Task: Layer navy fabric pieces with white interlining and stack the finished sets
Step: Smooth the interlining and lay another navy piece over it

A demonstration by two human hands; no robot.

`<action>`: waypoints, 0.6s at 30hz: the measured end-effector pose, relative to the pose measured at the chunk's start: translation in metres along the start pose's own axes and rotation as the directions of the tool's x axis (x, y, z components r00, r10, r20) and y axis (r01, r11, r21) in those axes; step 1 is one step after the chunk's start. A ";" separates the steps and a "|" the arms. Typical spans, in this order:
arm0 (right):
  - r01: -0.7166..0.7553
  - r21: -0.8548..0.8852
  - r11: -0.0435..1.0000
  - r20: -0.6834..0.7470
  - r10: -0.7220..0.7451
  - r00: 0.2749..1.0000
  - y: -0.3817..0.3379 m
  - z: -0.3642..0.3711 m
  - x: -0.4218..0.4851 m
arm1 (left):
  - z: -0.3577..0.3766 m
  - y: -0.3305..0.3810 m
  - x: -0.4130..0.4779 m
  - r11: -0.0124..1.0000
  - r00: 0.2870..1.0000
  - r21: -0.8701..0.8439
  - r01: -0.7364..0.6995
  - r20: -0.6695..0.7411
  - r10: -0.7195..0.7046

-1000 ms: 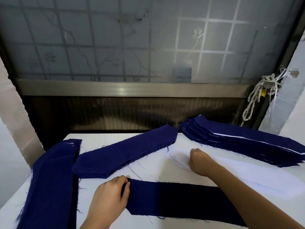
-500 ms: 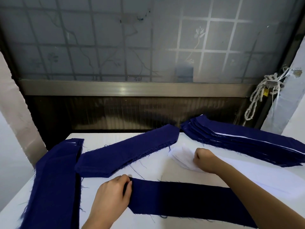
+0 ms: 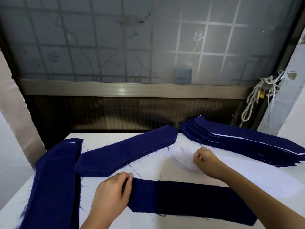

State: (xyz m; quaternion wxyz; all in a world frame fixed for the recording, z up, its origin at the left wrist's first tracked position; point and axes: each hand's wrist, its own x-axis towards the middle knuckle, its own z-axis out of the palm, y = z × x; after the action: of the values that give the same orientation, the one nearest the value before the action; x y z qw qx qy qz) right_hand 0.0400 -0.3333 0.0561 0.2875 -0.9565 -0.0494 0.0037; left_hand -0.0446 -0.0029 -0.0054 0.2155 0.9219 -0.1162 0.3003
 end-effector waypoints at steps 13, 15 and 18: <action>0.381 -0.342 0.859 0.094 -0.372 0.924 -0.111 0.104 -0.076 | -0.007 -0.008 -0.003 0.945 0.993 -0.324 0.051 0.121 -0.012; 0.405 -0.332 0.852 0.093 -0.398 0.913 -0.113 0.114 -0.075 | -0.005 -0.008 -0.002 0.959 0.985 -0.275 0.068 0.168 -0.022; 0.411 -0.197 0.890 0.029 -0.414 0.910 -0.108 0.122 -0.069 | 0.000 -0.009 -0.002 0.981 0.982 -0.185 0.059 0.188 -0.024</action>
State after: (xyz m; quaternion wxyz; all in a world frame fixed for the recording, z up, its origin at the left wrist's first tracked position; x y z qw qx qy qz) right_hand -0.0425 -0.1832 0.0124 0.1853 -0.9480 -0.2494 -0.0688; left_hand -0.0432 0.0050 -0.0097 0.2971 0.9232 -0.1446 0.1964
